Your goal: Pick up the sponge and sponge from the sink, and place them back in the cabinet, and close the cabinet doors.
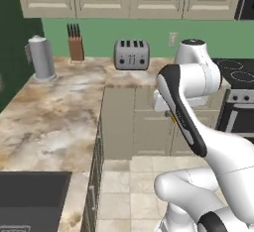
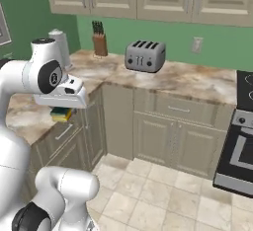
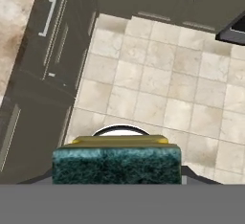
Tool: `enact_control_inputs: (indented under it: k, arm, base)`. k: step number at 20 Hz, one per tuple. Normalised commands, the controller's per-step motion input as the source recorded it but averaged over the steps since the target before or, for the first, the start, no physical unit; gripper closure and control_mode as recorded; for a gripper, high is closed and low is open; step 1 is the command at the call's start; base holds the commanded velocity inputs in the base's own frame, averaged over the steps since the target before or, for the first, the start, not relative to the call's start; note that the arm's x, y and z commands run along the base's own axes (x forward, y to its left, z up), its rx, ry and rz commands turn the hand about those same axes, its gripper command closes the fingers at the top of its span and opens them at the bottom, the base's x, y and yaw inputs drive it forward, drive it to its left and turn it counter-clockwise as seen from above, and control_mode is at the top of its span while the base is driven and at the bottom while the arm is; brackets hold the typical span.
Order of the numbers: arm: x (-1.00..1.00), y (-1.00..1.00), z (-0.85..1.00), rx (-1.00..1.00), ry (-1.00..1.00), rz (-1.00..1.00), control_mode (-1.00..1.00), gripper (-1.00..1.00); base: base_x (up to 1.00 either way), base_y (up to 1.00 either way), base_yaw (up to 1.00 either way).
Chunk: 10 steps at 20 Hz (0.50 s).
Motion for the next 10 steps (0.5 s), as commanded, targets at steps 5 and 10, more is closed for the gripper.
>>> enact_control_inputs:
  k: [5, 10]
  arm:
    - [0.0, 0.0, 0.0, 0.0, 0.0, 0.0, 1.0, 1.0]
    - [0.0, 0.0, 0.0, 0.0, 0.0, 0.0, 1.0, 1.0]
  base:
    - [0.0, 0.0, -0.48]
    - [0.0, 0.0, -0.46]
